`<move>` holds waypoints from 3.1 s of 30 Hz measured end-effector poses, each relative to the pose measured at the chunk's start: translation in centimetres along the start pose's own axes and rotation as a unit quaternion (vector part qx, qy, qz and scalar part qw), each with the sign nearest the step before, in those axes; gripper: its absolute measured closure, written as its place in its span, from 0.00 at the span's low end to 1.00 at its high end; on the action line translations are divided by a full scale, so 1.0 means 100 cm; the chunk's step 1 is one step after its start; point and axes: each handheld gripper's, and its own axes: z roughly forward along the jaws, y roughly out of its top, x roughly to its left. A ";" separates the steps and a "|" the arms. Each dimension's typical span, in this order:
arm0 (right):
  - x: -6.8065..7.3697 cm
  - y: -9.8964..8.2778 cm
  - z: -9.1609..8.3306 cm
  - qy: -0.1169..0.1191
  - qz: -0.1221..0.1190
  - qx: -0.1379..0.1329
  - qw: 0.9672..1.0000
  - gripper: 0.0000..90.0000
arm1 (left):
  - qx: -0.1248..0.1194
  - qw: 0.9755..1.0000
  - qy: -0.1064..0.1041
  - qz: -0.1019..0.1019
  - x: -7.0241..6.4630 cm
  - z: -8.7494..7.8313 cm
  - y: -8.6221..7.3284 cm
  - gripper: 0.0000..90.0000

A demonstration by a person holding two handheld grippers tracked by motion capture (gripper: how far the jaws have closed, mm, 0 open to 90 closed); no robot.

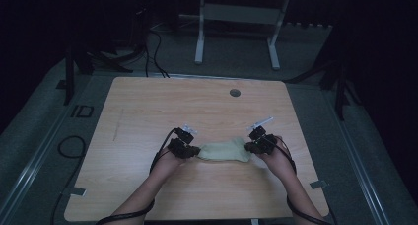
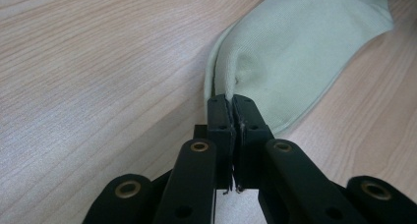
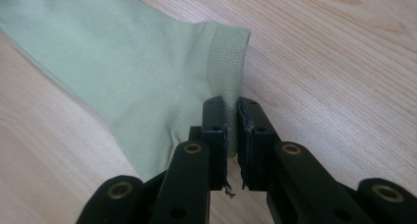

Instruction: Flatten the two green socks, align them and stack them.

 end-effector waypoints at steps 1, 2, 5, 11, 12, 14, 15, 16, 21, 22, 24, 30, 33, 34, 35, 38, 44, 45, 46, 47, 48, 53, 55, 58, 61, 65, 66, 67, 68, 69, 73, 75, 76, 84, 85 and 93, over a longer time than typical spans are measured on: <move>0.000 0.000 0.002 0.000 0.001 0.002 1.000 0.92 | -0.001 1.000 0.001 -0.003 0.001 0.001 0.000 0.97; -0.001 0.000 0.003 0.000 0.001 0.003 1.000 0.92 | 0.000 1.000 0.000 -0.004 0.002 0.002 0.000 0.97; -0.001 -0.001 0.008 -0.002 0.003 0.006 1.000 0.91 | 0.003 1.000 -0.002 -0.008 0.002 0.004 -0.002 0.96; -0.001 -0.005 0.014 -0.002 0.007 0.009 1.000 0.90 | 0.003 1.000 0.006 -0.004 0.000 0.006 -0.004 0.96; -0.001 -0.006 0.014 -0.002 0.008 0.007 1.000 0.89 | 0.003 1.000 0.004 -0.004 0.000 0.006 -0.004 0.95; -0.001 -0.006 0.013 -0.002 0.007 0.006 1.000 0.84 | -0.002 1.000 0.006 -0.003 -0.002 0.004 -0.003 0.88; -0.001 -0.006 0.012 -0.003 0.005 0.005 1.000 0.83 | -0.007 1.000 0.007 -0.004 -0.002 0.001 -0.002 0.86; 0.000 -0.006 0.010 -0.006 0.005 0.005 1.000 0.81 | -0.013 1.000 0.010 -0.005 -0.002 -0.003 -0.001 0.81; 0.001 -0.006 -0.003 -0.003 0.003 -0.016 1.000 0.79 | -0.033 0.999 0.019 -0.005 -0.003 -0.015 0.003 0.80; 0.004 -0.006 -0.010 0.004 0.003 -0.030 1.000 0.79 | -0.052 0.998 0.020 0.003 -0.011 -0.023 0.007 0.85; 0.008 -0.007 -0.010 0.006 -0.001 -0.038 0.999 0.80 | -0.051 0.999 0.013 0.010 -0.019 -0.020 0.008 0.91; 0.015 -0.012 0.003 0.009 0.001 -0.037 0.999 0.82 | -0.023 1.000 0.004 0.016 -0.030 0.008 0.005 0.97; 0.016 -0.014 0.012 0.008 -0.002 -0.024 1.000 0.82 | -0.013 1.000 0.014 0.015 -0.028 0.018 0.002 0.97; 0.016 -0.014 0.014 0.007 -0.001 -0.023 1.000 0.82 | -0.011 1.000 0.016 0.012 -0.026 0.021 0.001 0.97; 0.016 -0.013 0.015 0.008 -0.002 -0.028 1.000 0.82 | -0.011 1.000 0.015 0.013 -0.025 0.022 0.000 0.97; 0.017 -0.009 0.018 0.007 -0.001 -0.029 1.000 0.81 | -0.012 1.000 0.024 0.014 -0.021 0.020 0.000 0.97; 0.025 0.004 0.026 0.012 -0.009 -0.031 0.999 0.81 | -0.011 0.999 0.034 0.003 -0.005 0.012 -0.003 0.97; 0.027 0.007 0.028 0.012 -0.011 -0.031 0.999 0.81 | -0.010 0.999 0.036 0.005 -0.002 0.011 -0.003 0.97; 0.029 0.010 0.029 0.012 -0.012 -0.032 0.999 0.81 | -0.011 0.999 0.038 0.002 0.000 0.010 -0.004 0.97; 0.031 0.012 0.031 0.012 -0.014 -0.032 0.999 0.81 | -0.012 0.999 0.040 -0.001 0.003 0.009 -0.005 0.97; 0.032 0.015 0.032 0.013 -0.015 -0.032 0.999 0.81 | -0.012 0.999 0.041 -0.001 0.005 0.008 -0.005 0.97; 0.036 0.026 0.039 0.015 -0.014 -0.031 0.999 0.81 | -0.009 0.999 0.053 -0.009 0.014 0.005 -0.004 0.97; 0.038 0.029 0.040 0.015 -0.018 -0.031 0.999 0.81 | -0.008 0.999 0.051 -0.011 0.017 0.004 -0.004 0.97; 0.038 0.032 0.041 0.020 -0.014 -0.029 0.999 0.79 | -0.009 0.999 0.050 -0.010 0.018 0.003 -0.005 0.96; 0.037 0.033 0.040 0.024 -0.013 -0.029 0.999 0.76 | -0.012 0.999 0.047 -0.007 0.016 0.001 -0.005 0.94; 0.040 0.035 0.031 0.029 -0.011 -0.040 0.999 0.67 | -0.029 0.999 0.038 0.001 0.013 -0.007 -0.003 0.87; 0.041 0.036 0.028 0.032 -0.011 -0.043 0.999 0.62 | -0.032 0.999 0.038 0.005 0.011 -0.010 -0.002 0.84; 0.042 0.036 0.025 0.032 -0.013 -0.047 0.998 0.57 | -0.035 0.999 0.037 0.008 0.010 -0.013 -0.001 0.83; 0.043 0.037 0.022 0.033 -0.016 -0.052 0.998 0.55 | -0.042 0.998 0.034 0.013 0.009 -0.016 -0.001 0.80; 0.044 0.037 0.019 0.032 -0.020 -0.054 0.998 0.53 | -0.047 0.998 0.031 0.016 0.008 -0.018 -0.001 0.77; 0.045 0.033 0.010 0.025 -0.028 -0.064 0.997 0.43 | -0.055 0.998 0.023 0.024 0.003 -0.025 -0.005 0.54; 0.043 0.028 0.005 0.041 -0.025 -0.068 0.997 0.32 | -0.057 0.998 0.023 0.025 0.002 -0.026 -0.009 0.41; 0.042 0.026 0.003 0.042 -0.024 -0.071 0.996 0.31 | -0.056 0.998 0.017 0.023 0.002 -0.026 -0.013 0.35; 0.034 0.007 -0.013 0.050 -0.006 -0.110 0.993 0.20 | -0.066 0.997 0.033 0.032 -0.001 -0.030 -0.030 0.09; 0.031 0.005 -0.013 0.057 0.004 -0.101 0.993 0.17 | -0.067 0.996 0.036 0.036 -0.003 -0.031 -0.033 0.08; 0.010 -0.028 -0.022 0.012 0.022 -0.126 0.992 0.16 | -0.094 0.993 0.059 0.030 0.000 -0.047 -0.063 0.08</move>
